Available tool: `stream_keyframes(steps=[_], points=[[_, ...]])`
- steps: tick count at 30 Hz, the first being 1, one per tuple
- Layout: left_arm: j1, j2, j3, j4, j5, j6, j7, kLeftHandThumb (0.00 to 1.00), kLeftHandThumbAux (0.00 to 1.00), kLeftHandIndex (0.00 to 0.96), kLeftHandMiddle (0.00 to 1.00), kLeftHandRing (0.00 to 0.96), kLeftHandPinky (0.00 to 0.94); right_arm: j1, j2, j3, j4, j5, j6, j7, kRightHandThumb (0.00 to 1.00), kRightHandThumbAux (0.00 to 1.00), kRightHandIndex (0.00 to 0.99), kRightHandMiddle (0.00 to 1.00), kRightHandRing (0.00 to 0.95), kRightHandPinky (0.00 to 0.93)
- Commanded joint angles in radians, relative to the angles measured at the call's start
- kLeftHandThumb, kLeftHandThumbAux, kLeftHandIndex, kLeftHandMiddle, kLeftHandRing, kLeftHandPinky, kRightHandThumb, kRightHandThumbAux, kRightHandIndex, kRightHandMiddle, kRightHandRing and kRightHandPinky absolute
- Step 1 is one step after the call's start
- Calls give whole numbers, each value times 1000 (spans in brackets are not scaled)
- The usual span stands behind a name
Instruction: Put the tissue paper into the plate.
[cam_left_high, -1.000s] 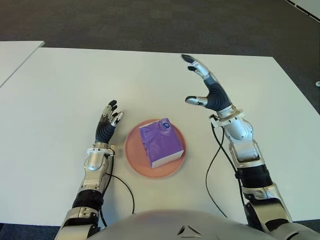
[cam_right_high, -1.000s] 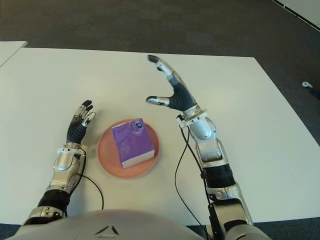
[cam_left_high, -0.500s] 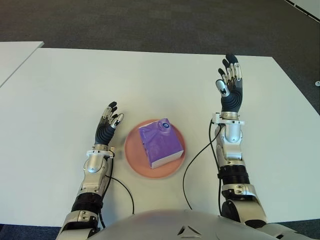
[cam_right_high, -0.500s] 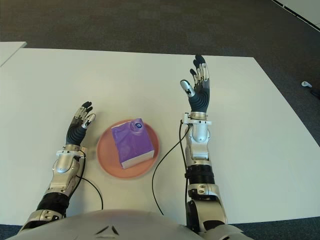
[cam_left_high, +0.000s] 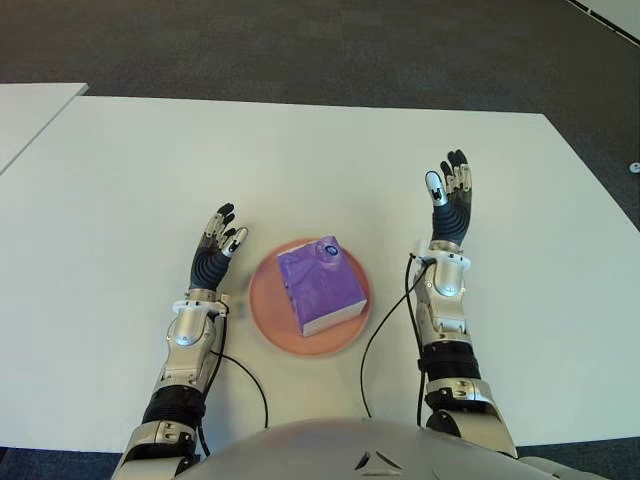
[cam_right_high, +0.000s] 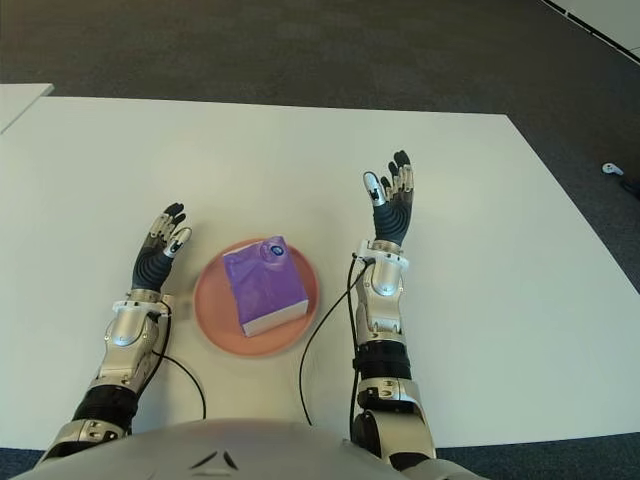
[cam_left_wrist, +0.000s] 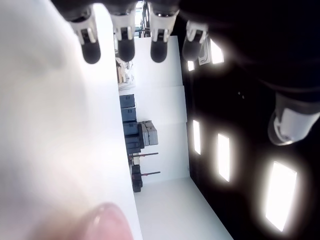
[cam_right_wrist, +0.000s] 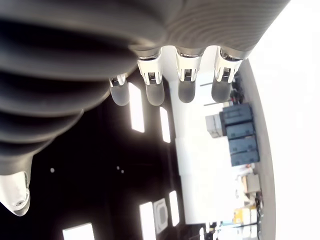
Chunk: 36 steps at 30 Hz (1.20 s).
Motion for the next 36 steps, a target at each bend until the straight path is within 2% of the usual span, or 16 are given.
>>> stream_keyframes(steps=[1,8,10,12,14,16,24,36], points=[[54,-3,-12,54,15,41,-5,0,408,0,0,0,0,8,10,-4,13,10,23,4,0,508,0,0,0,0],[53,-3,-12,52,11,46,-8,0,419,0,0,0,0,7,12,-7,13,9,23,6,0,508,0,0,0,0],[53,-3,-13,52,10,46,-9,0,419,0,0,0,0,78,13,-3,173,42,-20,93,0,498,0,0,0,0],[49,-3,-13,55,11,45,-9,0,417,0,0,0,0,104,12,-5,266,59,-48,140,0,487,0,0,0,0],[48,-2,-12,56,12,44,-9,0,413,0,0,0,0,93,-34,5,430,-13,-11,100,0,516,0,0,0,0],[49,-3,-12,54,11,41,-11,0,414,0,0,0,0,81,-51,12,512,-49,-3,74,0,547,0,0,0,0],[54,-6,-13,47,8,38,-11,0,425,0,0,0,0,84,-63,23,553,-48,-52,112,0,575,0,0,0,0],[61,-2,-21,31,11,53,-10,0,418,0,0,0,0,128,-74,57,491,-51,-24,150,0,559,0,0,0,0]])
